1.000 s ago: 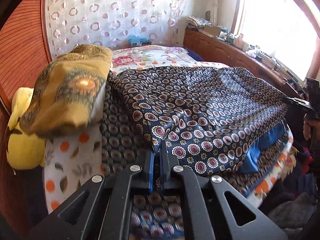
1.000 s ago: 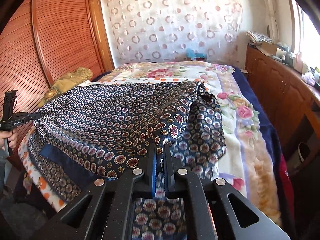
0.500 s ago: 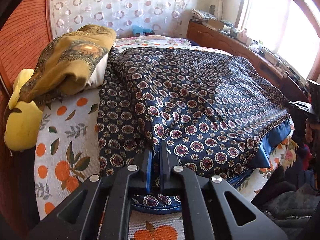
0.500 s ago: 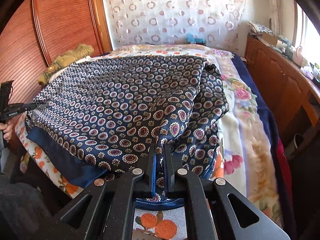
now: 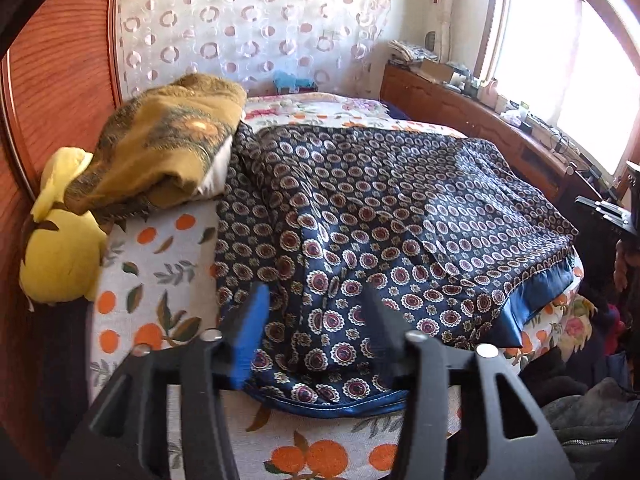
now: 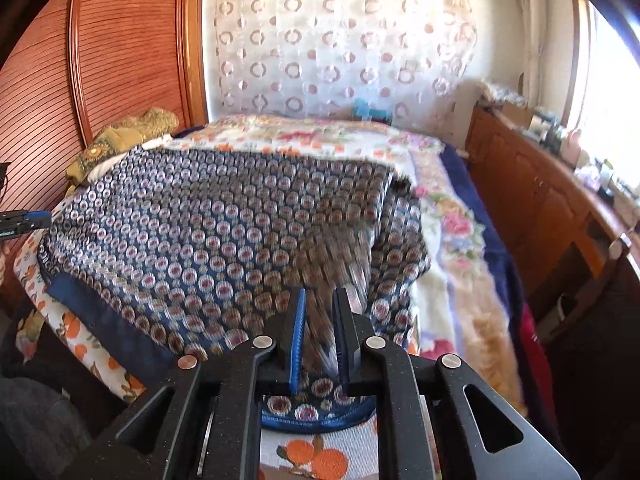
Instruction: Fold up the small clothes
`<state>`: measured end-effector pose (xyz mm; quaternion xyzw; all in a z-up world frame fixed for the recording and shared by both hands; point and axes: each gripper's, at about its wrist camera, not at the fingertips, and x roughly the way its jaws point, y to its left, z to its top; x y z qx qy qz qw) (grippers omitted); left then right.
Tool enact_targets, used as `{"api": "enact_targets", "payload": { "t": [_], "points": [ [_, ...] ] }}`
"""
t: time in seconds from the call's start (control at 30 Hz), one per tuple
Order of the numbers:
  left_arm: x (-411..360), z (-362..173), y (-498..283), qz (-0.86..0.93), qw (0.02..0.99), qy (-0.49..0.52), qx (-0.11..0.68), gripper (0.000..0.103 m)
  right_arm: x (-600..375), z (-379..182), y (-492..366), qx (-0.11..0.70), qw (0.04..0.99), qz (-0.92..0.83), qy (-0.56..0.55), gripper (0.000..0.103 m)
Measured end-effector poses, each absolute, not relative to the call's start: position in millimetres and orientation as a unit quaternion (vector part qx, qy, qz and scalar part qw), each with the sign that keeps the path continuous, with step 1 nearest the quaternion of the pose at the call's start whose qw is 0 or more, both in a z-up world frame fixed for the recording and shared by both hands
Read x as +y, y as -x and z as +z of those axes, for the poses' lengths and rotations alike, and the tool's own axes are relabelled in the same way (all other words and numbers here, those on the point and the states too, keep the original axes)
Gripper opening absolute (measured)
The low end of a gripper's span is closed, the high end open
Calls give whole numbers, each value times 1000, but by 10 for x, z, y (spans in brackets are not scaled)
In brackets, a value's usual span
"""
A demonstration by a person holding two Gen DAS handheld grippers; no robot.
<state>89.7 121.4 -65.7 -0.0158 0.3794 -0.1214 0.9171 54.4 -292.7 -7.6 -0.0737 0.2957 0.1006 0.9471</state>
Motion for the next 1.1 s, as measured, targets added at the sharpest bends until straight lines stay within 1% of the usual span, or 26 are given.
{"api": "enact_targets", "payload": {
  "t": [0.03, 0.07, 0.17, 0.23, 0.33, 0.4, 0.43, 0.5, 0.93, 1.0, 1.1],
  "points": [
    [1227, -644, -892, -118, 919, 16, 376, 77, -2893, -37, -528, 289, 949, 103, 73, 17],
    [1247, -635, -889, -112, 921, 17, 373, 81, -2861, -9, -514, 285, 950, 107, 72, 20],
    [1326, -675, -923, -88, 920, 16, 382, 81, -2735, 34, -488, 277, 950, 121, 73, 25],
    [1365, -737, -945, -73, 919, 19, 388, 81, -2641, 12, -495, 276, 949, 133, 73, 27],
    [1410, -859, -970, -67, 912, 29, 404, 81, -2452, -66, -546, 283, 944, 153, 75, 33],
    [1424, -924, -981, -63, 909, 34, 410, 81, -2349, -127, -606, 286, 941, 164, 75, 44],
    [1427, -945, -983, -61, 908, 33, 413, 81, -2385, -167, -643, 289, 939, 170, 74, 46],
    [1426, -979, -970, -59, 907, 32, 416, 81, -2249, -235, -729, 297, 934, 184, 77, 53],
    [1439, -1065, -939, -61, 904, 36, 421, 81, -1460, -663, -1251, 327, 907, 244, 106, 59],
    [1445, -1064, -934, -60, 905, 37, 420, 81, -1374, -707, -1298, 329, 905, 247, 110, 63],
    [1456, -1064, -924, -61, 906, 42, 417, 81, -1261, -797, -1360, 337, 900, 251, 113, 65]
  ]
}}
